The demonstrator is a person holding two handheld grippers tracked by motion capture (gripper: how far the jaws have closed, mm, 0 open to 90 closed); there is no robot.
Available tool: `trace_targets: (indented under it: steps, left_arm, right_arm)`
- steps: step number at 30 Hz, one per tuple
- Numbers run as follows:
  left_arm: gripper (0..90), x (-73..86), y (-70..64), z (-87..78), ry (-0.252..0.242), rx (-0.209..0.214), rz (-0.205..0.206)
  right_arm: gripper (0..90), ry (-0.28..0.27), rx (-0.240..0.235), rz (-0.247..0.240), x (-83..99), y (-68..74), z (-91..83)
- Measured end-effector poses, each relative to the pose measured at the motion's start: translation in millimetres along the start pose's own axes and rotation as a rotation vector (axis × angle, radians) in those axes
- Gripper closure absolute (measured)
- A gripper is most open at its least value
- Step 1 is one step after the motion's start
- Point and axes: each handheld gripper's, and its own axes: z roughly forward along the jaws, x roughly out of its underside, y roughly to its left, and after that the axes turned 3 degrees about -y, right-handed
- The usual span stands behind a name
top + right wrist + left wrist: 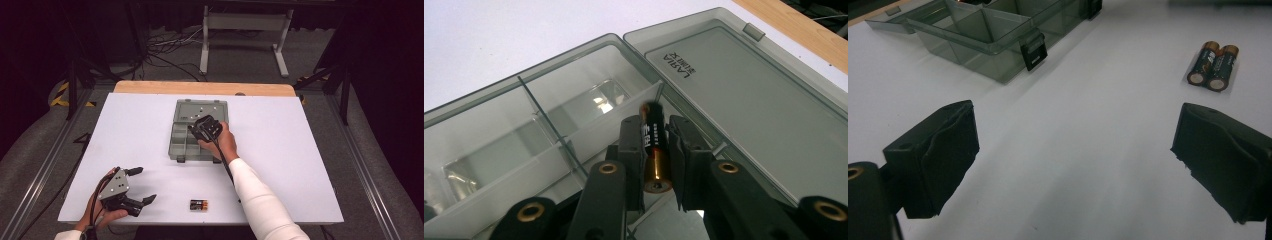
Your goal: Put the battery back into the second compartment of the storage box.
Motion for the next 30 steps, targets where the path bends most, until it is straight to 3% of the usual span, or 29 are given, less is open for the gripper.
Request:
trace_targets:
  steps: [8,10,21,30]
  left_arm:
    - [5.3,0.0,0.1,-0.4,0.000,-0.004,0.000]
    - [5.2,-0.1,0.2,-0.4,-0.001,-0.003,-0.002]
    - [5.3,-1.2,-1.9,-1.9,-0.003,-0.010,0.003]
    - [5.2,-2.0,-2.6,-2.1,-0.003,-0.012,0.010]
  right_arm:
    - [71.9,-0.002,0.000,-0.008,0.1,-1.1,-5.8]
    - [71.1,-0.029,-0.010,0.017,0.6,-1.7,-10.6]
    - [68.3,-0.115,-0.023,-0.005,-0.4,1.6,-41.8]
    - [65.2,-0.190,-0.062,-0.023,5.9,8.4,-67.7]
